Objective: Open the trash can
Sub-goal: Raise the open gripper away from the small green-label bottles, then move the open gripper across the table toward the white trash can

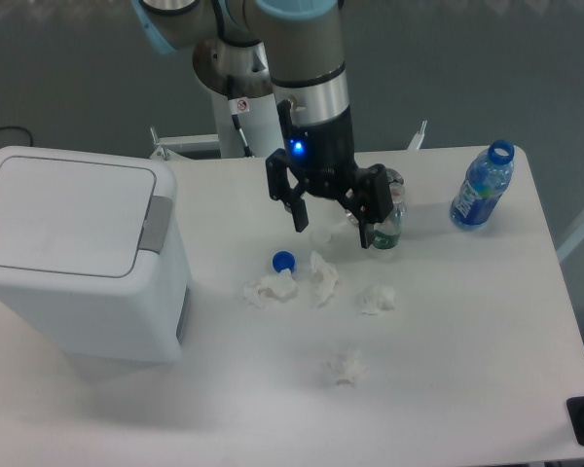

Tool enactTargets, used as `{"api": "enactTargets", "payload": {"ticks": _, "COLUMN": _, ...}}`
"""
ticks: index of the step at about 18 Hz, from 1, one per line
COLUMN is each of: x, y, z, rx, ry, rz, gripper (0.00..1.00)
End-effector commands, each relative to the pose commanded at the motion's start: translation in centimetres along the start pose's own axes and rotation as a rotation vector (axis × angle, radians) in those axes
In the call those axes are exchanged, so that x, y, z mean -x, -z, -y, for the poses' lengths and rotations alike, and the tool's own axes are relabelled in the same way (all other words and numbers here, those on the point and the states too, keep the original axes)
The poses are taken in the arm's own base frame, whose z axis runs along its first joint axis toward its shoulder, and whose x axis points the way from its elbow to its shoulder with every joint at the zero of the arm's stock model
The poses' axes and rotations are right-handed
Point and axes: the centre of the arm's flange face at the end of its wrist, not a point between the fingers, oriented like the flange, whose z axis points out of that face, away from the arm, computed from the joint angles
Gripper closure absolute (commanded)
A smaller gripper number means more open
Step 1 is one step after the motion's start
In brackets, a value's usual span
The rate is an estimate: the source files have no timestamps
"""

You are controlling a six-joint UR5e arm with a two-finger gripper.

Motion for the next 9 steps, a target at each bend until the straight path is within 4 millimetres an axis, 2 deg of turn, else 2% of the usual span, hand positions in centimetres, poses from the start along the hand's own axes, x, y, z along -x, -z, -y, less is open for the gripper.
{"api": "enactTargets", "payload": {"ticks": 5, "x": -0.6, "y": -2.7, "z": -0.3, "rx": 0.029, "ry": -0.001, "rz": -0.043, "gripper": 0.00}}
{"api": "enactTargets", "payload": {"ticks": 9, "x": -1.2, "y": -3.1, "z": -0.2, "rx": 0.033, "ry": 0.029, "rz": -0.056, "gripper": 0.00}}
